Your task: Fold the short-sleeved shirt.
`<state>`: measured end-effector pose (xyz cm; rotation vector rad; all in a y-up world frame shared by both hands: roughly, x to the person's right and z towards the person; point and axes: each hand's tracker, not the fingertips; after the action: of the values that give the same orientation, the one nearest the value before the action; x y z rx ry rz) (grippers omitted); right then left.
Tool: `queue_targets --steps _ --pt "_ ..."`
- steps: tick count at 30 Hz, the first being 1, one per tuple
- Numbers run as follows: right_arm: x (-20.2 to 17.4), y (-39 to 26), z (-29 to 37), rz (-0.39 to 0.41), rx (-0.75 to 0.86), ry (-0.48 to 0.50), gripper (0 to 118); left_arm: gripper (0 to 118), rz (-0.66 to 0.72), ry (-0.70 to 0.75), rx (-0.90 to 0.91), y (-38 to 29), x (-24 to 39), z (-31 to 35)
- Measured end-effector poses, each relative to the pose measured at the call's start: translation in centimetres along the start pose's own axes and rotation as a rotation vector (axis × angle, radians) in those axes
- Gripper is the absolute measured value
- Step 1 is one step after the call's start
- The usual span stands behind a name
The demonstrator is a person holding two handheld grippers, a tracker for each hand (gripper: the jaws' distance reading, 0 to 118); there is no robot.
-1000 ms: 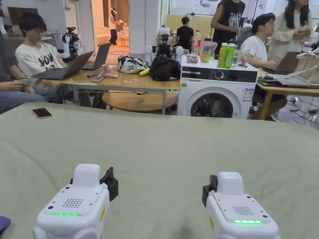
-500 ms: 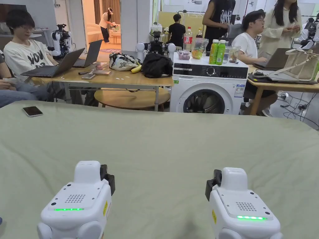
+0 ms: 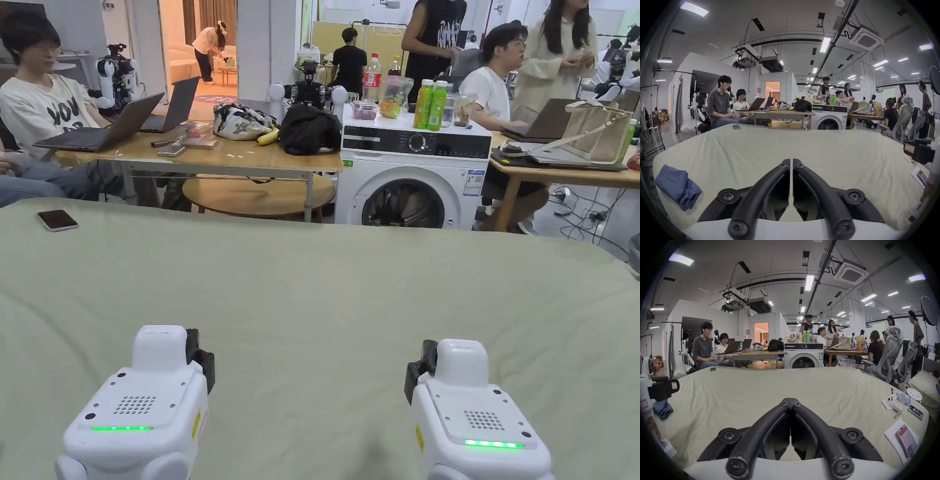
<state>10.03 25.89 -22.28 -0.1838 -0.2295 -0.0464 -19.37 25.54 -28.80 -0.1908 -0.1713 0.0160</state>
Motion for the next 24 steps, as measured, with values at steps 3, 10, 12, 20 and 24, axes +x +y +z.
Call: queue_targets --steps 3,10,12,20,24 --pt "0.0 0.1 0.2 0.0 0.004 0.001 0 0 -0.009 -0.008 0.0 -0.1 0.2 0.0" --pt "0.1 0.2 0.1 0.006 -0.001 -0.004 6 21 -0.029 0.002 0.008 0.1 1.3 0.2" --pt "0.2 0.2 0.2 0.005 -0.001 0.003 10 37 -0.027 0.0 0.008 0.1 1.3 0.2" --pt "0.2 0.5 0.1 0.034 0.022 -0.025 74 73 -0.042 0.024 0.036 1.0 1.7 0.4" --pt "0.5 1.1 0.1 0.006 0.016 -0.013 86 75 -0.025 0.021 0.04 1.5 1.3 0.3"
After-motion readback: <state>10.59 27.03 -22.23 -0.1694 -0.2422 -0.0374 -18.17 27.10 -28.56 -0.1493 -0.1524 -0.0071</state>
